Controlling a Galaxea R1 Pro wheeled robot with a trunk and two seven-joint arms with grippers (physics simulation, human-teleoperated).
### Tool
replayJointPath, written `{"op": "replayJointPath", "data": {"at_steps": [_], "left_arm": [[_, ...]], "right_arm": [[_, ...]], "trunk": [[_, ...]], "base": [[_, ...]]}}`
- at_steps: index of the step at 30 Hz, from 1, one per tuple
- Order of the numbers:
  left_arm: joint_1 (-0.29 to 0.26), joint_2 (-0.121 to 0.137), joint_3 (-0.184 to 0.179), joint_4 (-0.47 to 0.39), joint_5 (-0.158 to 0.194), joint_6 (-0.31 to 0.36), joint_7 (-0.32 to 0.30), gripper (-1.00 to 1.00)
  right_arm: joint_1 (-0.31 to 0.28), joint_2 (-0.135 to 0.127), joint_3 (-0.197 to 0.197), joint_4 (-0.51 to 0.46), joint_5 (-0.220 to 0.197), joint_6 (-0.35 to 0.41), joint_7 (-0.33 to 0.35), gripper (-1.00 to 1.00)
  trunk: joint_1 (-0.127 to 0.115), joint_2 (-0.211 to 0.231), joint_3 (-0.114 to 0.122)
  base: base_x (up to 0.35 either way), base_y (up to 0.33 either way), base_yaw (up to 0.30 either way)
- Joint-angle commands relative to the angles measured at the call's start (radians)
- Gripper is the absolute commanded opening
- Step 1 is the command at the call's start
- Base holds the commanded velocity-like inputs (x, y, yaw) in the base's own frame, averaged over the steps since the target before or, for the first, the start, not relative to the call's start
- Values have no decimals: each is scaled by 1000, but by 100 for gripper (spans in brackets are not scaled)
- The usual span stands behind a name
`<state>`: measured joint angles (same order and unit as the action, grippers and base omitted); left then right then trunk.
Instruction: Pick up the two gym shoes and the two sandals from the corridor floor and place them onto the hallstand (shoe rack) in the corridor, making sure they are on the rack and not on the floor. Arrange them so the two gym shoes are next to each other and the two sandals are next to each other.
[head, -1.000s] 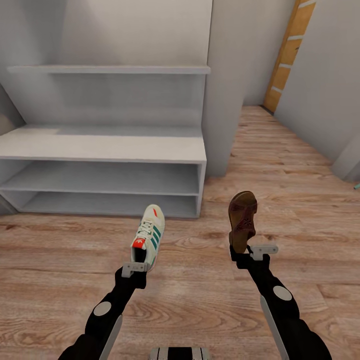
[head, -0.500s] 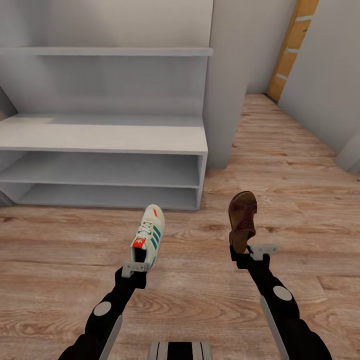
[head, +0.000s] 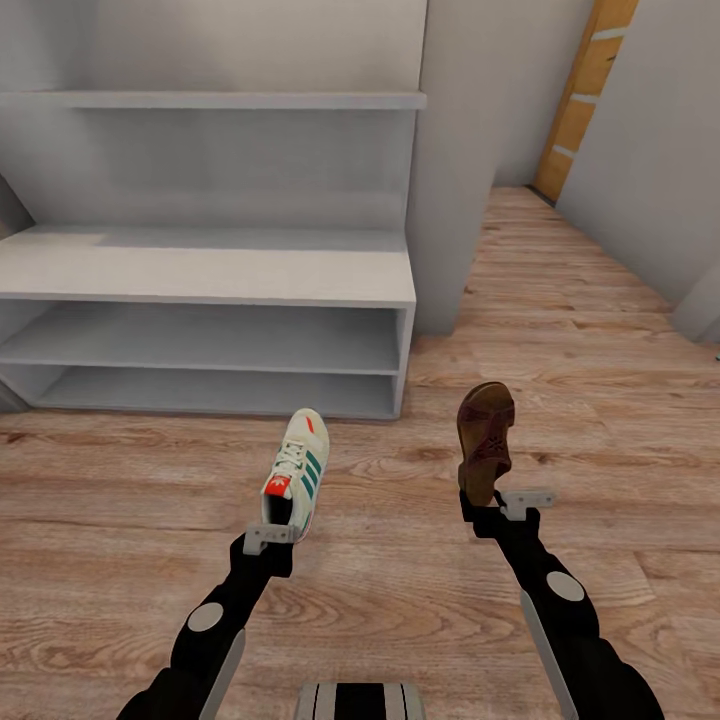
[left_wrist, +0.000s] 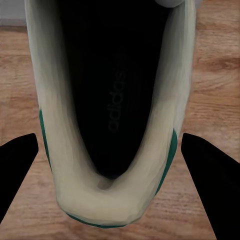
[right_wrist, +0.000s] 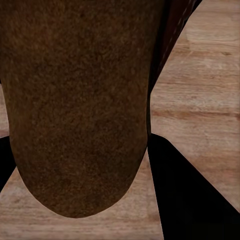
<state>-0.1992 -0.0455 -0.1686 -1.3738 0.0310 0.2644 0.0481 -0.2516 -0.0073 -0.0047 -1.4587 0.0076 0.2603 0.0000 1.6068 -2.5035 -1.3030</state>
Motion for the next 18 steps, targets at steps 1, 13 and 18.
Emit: {"op": "replayJointPath", "data": {"at_steps": [1,13,18], "left_arm": [[-5,0,0,0,-1,3,-1,-100],[-281,-27,0,1,-1,250,1,-100],[-354,-42,0,20,-2,322,2,-100]], "right_arm": [[0,0,0,0,-3,0,-1,-100],[0,0,-1,-3,-3,1,2,-100],[0,0,-1,-3,-5,14,2,-100]], "trunk": [[0,0,0],[0,0,0],[0,0,0]], "base": [[0,0,0],[0,0,0],[0,0,0]]}}
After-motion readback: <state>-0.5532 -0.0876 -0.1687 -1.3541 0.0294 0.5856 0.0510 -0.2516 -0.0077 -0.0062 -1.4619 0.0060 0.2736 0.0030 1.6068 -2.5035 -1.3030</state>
